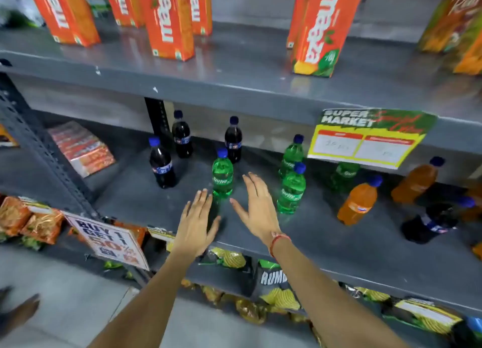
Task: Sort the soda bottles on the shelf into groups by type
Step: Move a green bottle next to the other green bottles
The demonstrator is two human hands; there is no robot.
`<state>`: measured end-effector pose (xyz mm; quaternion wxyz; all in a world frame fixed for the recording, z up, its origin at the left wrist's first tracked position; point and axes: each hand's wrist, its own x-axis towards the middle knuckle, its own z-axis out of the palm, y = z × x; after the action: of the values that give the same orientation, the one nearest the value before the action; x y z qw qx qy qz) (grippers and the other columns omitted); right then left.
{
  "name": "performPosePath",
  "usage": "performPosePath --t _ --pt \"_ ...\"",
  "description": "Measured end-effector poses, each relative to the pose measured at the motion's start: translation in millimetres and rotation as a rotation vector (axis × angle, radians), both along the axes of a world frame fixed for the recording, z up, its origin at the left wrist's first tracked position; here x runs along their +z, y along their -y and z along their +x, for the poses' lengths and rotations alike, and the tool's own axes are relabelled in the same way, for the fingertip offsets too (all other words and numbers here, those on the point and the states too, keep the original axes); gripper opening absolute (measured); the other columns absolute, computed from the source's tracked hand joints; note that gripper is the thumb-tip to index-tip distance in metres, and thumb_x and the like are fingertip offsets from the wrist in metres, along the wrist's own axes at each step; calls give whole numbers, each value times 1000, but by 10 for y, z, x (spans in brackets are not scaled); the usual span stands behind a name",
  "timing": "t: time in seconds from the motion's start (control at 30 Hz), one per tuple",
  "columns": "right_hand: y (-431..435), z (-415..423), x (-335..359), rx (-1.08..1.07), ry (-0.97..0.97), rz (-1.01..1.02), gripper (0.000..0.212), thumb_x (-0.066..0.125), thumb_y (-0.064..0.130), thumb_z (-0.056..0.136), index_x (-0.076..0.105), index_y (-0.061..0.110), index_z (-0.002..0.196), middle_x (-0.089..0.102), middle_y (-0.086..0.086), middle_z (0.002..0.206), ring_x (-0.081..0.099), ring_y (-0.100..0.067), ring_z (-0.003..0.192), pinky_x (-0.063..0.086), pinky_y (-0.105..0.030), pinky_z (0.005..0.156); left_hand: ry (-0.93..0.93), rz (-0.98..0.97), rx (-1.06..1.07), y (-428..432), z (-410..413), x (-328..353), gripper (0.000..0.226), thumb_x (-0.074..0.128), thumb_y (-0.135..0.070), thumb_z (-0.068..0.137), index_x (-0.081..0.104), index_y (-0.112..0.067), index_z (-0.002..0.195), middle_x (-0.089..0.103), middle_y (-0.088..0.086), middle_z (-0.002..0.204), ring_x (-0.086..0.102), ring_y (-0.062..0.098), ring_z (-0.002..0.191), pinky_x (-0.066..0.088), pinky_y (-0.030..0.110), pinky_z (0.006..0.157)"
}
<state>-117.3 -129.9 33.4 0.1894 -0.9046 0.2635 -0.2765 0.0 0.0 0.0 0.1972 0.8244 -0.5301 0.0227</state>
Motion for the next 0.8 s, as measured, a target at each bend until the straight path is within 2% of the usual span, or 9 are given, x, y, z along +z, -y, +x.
performPosePath --t 0.17,0.27,0.33,0.43,0.5,0.67,0.8 --pt "151 425 -165 -28 -64 343 81 66 38 84 22 5 144 30 -14 149 23 -26 139 25 -34 112 -18 12 -9 6 65 -259 54 31 -35 88 54 0 123 54 17 133 48 29 125 35 46 105" --pt "191 648 -216 -58 37 458 82 77 30 73 32 6 138 44 -15 137 37 -26 130 34 -32 104 -16 -1 13 49 54 -291 52 35 -32 87 55 -1 123 57 16 130 51 28 122 38 45 103" --pt "218 785 -240 -83 106 517 71 80 26 69 44 7 128 55 -14 124 50 -27 117 42 -31 93 13 3 16 70 61 -330 51 35 -30 86 55 -2 123 58 15 130 51 28 122 39 44 103" --pt "237 900 -291 -126 132 533 53 80 26 67 50 7 106 66 -13 104 62 -30 98 50 -32 78 39 11 9 67 77 -360 51 33 -27 86 55 -2 124 58 15 130 51 27 123 38 42 104" --pt "252 913 -303 -150 135 520 50 80 28 65 50 8 100 69 -12 96 64 -29 91 52 -32 74 38 18 7 62 84 -365 51 33 -27 85 54 -2 125 57 15 130 51 27 123 37 41 104" --pt "161 657 -326 -203 184 470 48 80 34 62 51 12 93 70 -6 87 66 -25 81 48 -25 66 13 33 1 56 91 -351 52 33 -28 86 53 -2 126 56 15 132 49 27 124 37 41 105" --pt "69 186 -359 -227 209 402 48 81 37 62 51 14 93 71 -5 87 67 -23 82 53 -30 69 3 51 -4 40 69 -322 53 31 -28 86 50 -2 128 54 15 134 46 26 127 35 41 106"
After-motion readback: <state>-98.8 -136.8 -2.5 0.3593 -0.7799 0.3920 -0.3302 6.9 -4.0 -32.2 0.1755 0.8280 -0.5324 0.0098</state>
